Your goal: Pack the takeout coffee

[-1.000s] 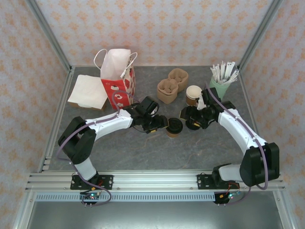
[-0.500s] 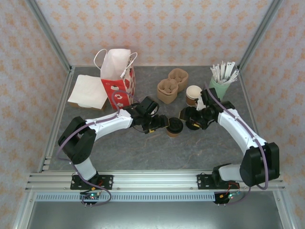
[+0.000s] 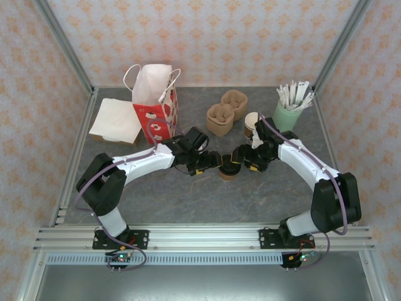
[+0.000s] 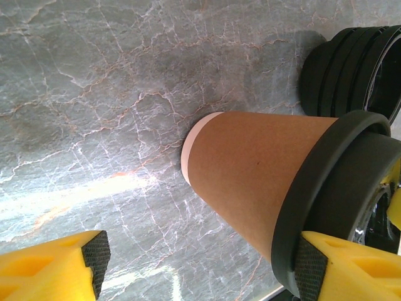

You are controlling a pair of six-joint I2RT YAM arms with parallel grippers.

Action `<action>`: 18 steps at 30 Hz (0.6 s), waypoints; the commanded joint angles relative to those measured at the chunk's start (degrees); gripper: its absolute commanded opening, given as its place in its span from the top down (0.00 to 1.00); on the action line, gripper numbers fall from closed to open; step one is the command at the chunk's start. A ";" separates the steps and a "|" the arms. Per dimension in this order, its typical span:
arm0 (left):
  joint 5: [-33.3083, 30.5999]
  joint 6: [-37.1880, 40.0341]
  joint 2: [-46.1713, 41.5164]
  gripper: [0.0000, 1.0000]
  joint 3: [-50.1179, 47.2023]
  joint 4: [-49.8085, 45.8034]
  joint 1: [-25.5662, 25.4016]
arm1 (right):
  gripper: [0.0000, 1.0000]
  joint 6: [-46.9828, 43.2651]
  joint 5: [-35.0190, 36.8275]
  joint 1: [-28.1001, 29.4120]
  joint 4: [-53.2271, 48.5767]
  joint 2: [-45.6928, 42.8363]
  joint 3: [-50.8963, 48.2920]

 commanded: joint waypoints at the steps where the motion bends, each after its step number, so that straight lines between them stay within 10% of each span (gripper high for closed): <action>1: -1.91 -0.05 -3.20 0.20 -0.28 -0.82 0.37 | 0.25 -0.24 3.49 0.41 -2.21 1.81 -0.87; 18: -4.34 2.96 -14.46 0.12 1.62 -6.48 5.07 | 0.23 0.68 2.08 0.54 -0.29 -1.60 2.88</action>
